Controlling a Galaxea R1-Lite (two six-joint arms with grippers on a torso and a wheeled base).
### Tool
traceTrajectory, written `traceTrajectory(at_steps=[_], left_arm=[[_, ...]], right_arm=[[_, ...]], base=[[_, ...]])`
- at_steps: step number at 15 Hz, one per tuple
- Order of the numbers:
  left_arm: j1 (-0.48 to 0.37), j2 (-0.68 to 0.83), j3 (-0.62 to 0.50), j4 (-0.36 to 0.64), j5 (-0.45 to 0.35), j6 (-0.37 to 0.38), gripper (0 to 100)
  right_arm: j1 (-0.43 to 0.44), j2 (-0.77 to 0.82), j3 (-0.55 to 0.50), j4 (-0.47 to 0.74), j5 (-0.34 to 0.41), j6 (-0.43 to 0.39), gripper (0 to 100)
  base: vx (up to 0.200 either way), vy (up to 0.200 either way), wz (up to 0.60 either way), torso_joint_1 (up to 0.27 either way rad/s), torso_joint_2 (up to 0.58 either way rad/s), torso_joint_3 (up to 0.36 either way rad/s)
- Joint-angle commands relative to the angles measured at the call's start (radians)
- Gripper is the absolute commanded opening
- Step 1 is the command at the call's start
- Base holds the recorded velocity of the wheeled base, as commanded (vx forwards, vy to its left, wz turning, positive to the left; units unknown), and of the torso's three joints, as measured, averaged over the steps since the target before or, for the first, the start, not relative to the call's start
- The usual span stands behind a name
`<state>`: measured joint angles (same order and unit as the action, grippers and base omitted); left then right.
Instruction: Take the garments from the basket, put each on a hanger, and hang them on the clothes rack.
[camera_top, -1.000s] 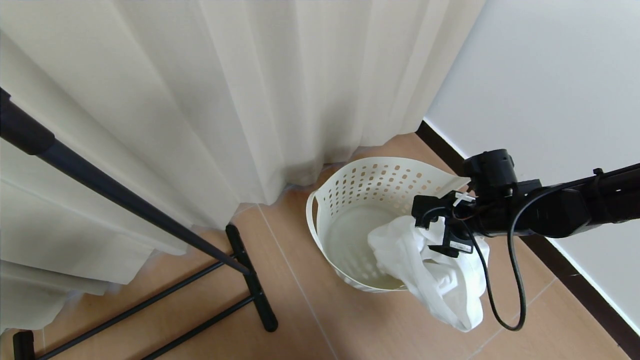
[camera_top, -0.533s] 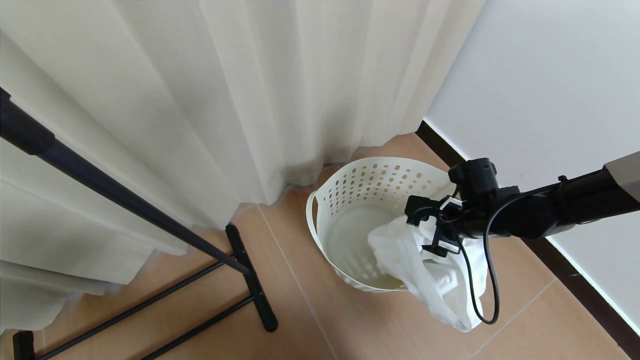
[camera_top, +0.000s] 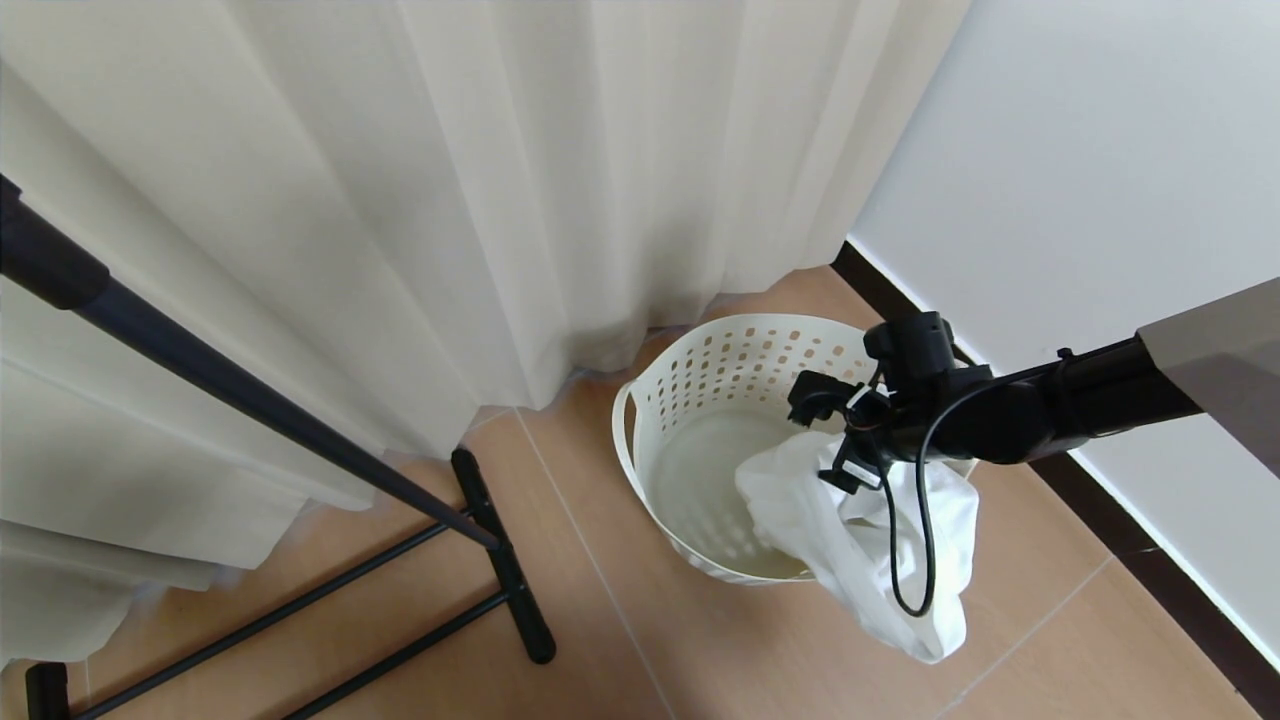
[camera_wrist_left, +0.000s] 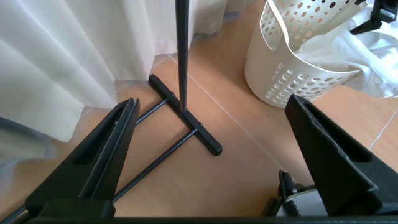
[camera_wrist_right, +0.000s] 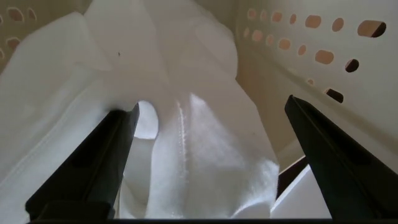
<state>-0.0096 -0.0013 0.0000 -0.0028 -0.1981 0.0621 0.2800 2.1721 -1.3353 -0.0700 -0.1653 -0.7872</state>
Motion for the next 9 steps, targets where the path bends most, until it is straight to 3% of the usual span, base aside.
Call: traceTrajectory(at_steps=[1, 9], left_arm=[[0.000, 0.001, 0.000, 0.000, 0.000, 0.001, 100], [0.000, 0.001, 0.000, 0.000, 0.000, 0.001, 100]], right_arm=[[0.005, 0.034, -0.036, -0.001, 0.000, 0.006, 100], [0.004, 0.058, -0.087, -0.001, -0.069, 0.008, 100]], base=[[0.000, 0.000, 0.00, 0.000, 0.00, 0.000], [0.000, 0.000, 0.00, 0.000, 0.00, 0.000]])
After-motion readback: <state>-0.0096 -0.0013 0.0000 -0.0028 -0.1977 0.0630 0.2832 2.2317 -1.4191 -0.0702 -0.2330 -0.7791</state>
